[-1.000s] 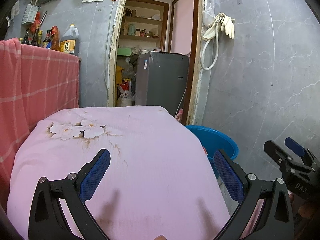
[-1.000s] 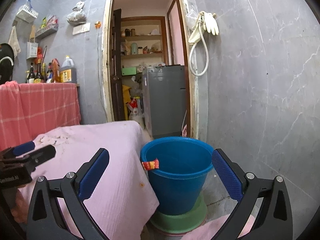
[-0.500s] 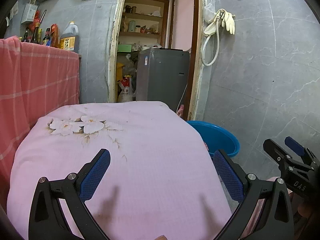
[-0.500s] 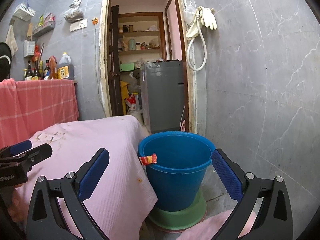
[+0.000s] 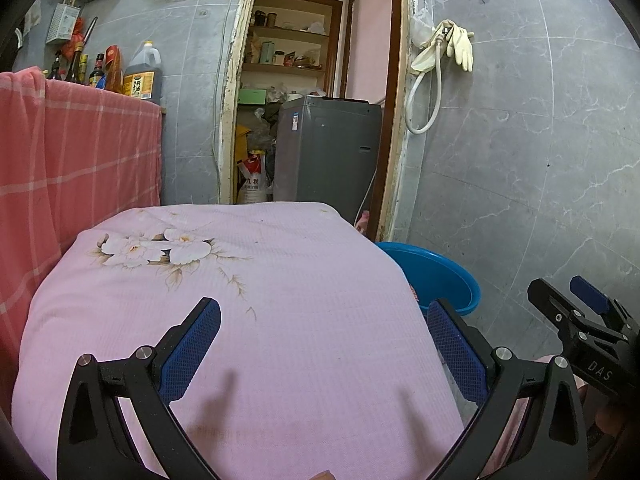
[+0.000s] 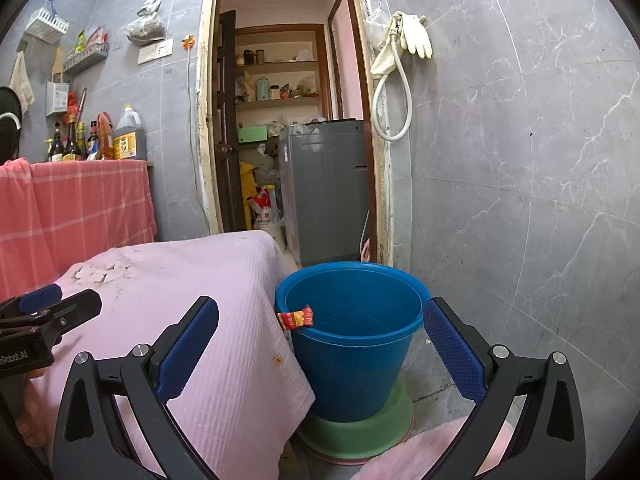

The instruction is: Collect trash

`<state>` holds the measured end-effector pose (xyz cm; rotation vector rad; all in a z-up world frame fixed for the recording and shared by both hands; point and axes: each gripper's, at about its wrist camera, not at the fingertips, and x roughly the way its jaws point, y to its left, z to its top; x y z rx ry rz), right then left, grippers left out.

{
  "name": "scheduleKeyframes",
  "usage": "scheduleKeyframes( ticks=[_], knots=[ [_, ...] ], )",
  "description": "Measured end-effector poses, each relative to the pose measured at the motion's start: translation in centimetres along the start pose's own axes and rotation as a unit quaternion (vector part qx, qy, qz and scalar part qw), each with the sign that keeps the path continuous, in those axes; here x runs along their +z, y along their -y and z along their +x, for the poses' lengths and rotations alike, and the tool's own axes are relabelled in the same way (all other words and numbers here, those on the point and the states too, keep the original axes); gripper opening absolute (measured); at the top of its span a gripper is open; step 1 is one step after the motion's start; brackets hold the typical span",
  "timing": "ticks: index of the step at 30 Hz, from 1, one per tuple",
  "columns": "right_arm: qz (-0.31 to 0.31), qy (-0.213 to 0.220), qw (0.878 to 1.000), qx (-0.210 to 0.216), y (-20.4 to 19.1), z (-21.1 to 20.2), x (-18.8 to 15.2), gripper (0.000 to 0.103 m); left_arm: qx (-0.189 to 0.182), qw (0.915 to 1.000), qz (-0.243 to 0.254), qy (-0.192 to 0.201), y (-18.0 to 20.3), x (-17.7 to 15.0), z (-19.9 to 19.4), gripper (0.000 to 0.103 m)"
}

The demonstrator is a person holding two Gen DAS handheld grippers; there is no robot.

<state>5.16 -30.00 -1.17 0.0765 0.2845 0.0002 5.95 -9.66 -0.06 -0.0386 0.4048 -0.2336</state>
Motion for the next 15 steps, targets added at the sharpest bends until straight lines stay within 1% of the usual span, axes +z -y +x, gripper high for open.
scheduleKeyframes(
  ticks=[15],
  knots=[
    [0.003,0.0,1.0,-0.002,-0.04,-0.02,-0.01,0.103,0.001,1.0,0.0,-0.002,-0.42,-0.04,-0.11,0.101]
  ],
)
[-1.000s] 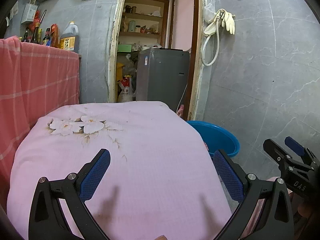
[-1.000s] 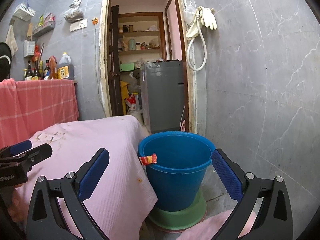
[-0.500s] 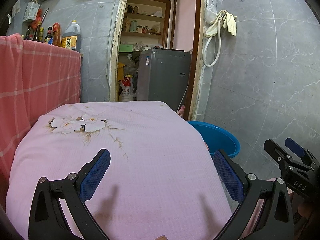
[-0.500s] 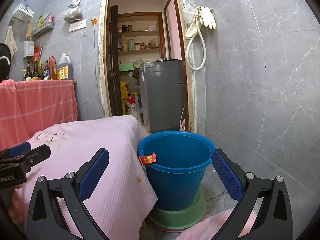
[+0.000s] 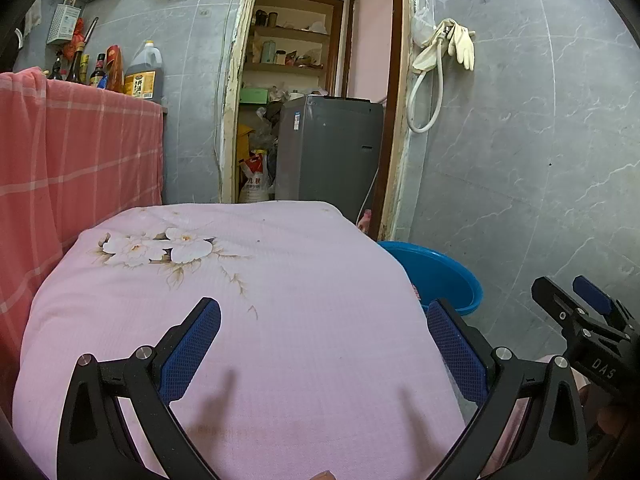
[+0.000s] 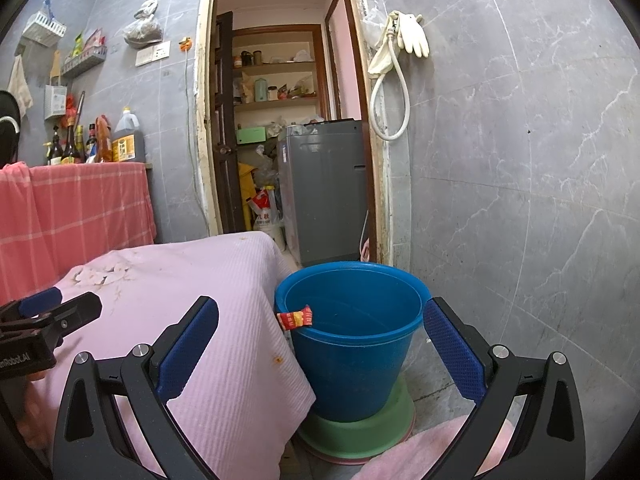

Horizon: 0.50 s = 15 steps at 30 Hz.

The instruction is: Collect trash

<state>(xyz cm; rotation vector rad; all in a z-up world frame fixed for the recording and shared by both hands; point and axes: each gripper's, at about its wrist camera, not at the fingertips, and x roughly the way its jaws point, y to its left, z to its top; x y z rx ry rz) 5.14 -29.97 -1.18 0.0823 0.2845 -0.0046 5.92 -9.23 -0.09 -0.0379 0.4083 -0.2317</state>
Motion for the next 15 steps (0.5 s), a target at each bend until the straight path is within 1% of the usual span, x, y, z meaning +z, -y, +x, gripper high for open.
scheduleKeyframes(
  ticks=[15],
  knots=[
    [0.001,0.0,1.0,0.0,0.08,-0.02,-0.05,0.103,0.0,1.0,0.0,0.0,-0.06,-0.01,0.02,0.101]
  ],
)
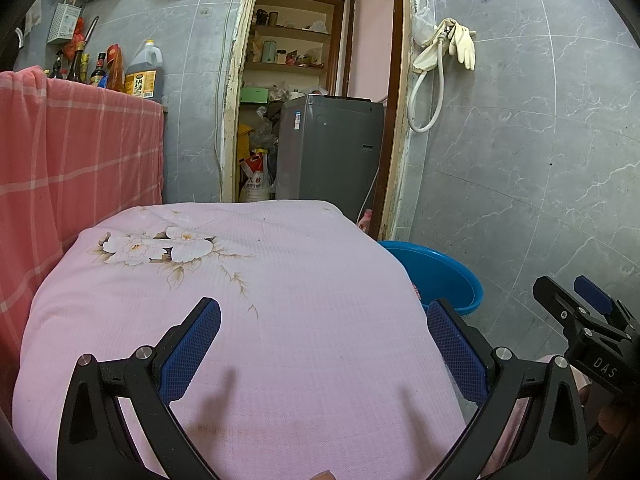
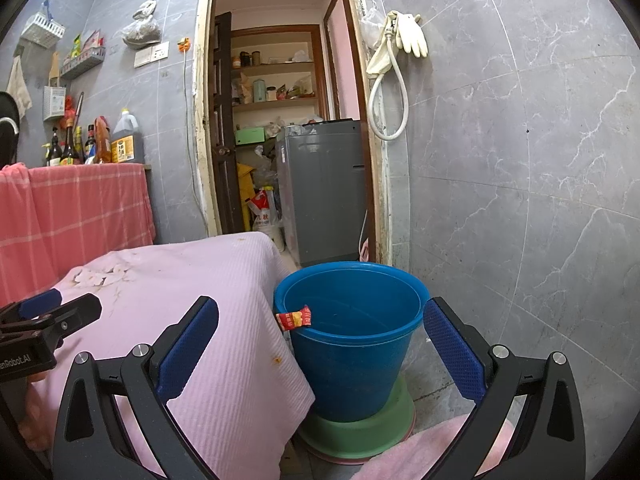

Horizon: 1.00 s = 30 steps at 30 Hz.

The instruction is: Collect trash

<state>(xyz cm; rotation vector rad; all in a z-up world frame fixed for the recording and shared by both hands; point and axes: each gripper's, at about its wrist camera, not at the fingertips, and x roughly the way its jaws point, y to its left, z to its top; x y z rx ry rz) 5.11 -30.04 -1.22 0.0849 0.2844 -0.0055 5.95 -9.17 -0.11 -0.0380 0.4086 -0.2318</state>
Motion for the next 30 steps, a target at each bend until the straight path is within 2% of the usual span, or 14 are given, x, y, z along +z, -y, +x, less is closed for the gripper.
scheduleKeyframes(
  ticks=[30],
  knots=[
    [0.001,0.0,1.0,0.0,0.2,-0.02,-0.03,0.103,0.002,1.0,0.0,-0.001,-0.1,-0.05,-0.01,0.101]
  ],
)
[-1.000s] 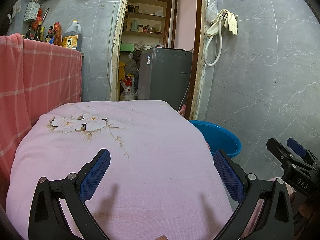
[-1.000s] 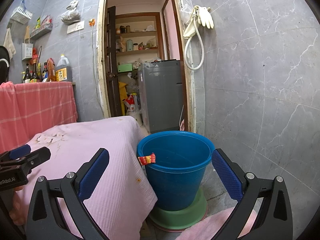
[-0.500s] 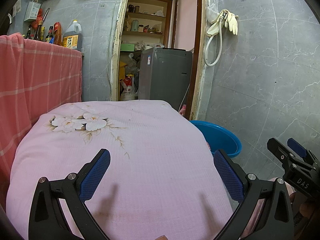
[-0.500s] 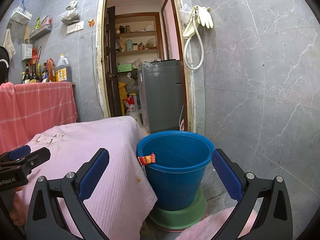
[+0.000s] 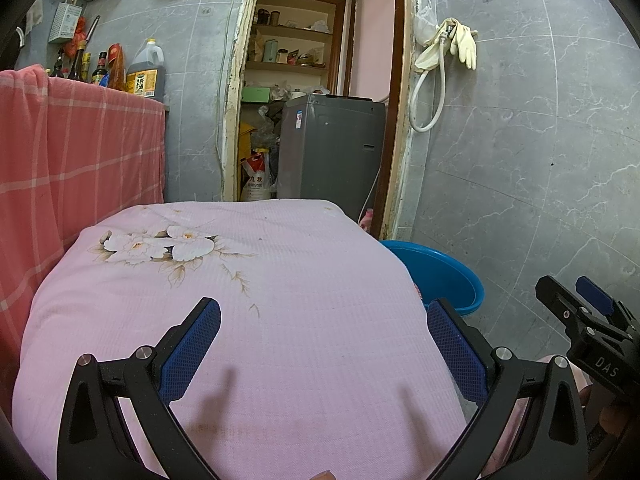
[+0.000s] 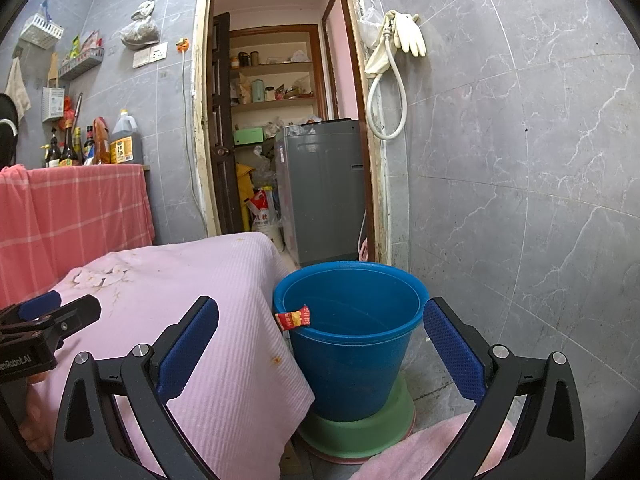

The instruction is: Collect trash

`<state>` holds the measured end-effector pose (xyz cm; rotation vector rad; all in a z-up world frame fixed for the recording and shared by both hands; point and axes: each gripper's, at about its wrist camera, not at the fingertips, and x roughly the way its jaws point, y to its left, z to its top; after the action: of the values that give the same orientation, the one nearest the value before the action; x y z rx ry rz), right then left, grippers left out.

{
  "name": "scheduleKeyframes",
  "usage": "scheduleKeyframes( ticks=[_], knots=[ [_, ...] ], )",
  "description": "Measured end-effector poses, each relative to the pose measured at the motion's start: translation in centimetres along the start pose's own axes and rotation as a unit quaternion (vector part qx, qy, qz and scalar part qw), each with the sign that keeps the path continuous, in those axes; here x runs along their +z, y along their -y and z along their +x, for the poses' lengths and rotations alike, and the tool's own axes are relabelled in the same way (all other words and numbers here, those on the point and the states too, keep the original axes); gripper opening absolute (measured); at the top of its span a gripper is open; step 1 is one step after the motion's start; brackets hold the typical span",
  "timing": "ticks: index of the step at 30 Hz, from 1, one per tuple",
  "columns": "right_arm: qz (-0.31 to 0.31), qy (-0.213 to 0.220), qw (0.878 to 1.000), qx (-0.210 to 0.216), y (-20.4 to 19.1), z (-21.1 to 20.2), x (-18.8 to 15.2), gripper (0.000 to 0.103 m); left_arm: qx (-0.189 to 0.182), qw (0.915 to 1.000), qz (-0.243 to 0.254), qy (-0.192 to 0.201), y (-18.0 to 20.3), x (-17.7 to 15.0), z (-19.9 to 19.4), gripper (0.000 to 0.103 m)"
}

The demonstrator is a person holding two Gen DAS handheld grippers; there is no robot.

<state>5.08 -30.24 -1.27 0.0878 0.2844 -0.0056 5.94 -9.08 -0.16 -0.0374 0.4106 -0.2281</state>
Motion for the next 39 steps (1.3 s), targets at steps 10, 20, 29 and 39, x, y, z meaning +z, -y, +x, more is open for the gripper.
scheduleKeyframes(
  ticks=[10,20,29,39],
  knots=[
    [0.0,0.0,1.0,0.0,0.0,0.01,-0.01,0.103,0.0,1.0,0.0,0.0,-0.05,0.01,0.0,0.101],
    [0.001,0.0,1.0,0.0,0.12,0.02,0.03,0.103,0.0,1.0,0.0,-0.001,-0.14,-0.03,-0.04,0.101],
    [0.001,0.0,1.0,0.0,0.12,0.02,0.03,0.103,0.0,1.0,0.0,-0.001,-0.12,-0.01,-0.03,0.101],
    [0.001,0.0,1.0,0.0,0.11,0.02,0.02,0.103,0.0,1.0,0.0,-0.001,-0.15,-0.02,-0.07,0.101]
  ],
)
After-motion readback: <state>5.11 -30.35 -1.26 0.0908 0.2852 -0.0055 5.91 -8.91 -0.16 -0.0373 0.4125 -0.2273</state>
